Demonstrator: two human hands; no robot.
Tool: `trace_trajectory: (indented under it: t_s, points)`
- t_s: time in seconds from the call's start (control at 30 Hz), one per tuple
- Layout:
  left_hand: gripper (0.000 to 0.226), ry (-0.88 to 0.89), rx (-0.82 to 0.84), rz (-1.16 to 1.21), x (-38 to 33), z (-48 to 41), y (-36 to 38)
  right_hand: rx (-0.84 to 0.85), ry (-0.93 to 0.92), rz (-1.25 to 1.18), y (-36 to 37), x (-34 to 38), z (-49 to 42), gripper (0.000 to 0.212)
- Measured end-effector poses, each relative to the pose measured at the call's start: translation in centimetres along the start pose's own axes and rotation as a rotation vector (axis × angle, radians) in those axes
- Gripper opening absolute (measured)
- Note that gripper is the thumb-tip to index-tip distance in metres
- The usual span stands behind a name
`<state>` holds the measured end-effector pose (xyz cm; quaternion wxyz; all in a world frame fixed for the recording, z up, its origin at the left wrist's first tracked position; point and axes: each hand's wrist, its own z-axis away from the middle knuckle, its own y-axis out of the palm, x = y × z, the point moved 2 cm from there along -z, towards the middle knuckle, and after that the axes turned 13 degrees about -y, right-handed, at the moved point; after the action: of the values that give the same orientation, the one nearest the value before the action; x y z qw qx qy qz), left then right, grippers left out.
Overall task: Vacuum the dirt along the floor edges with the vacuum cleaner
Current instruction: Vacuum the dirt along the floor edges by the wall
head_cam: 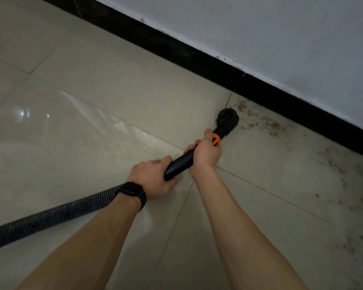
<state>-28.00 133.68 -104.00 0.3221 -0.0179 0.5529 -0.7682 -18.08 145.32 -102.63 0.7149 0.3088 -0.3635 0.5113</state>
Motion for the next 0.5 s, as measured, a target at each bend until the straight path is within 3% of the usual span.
trace_trajectory:
  t_s: [0.5]
  points:
    - [0.032,-0.002,-0.092,0.067,-3.7,-4.5,0.2,0.055,-0.034,0.006,1.3,2.8,-5.5,0.026]
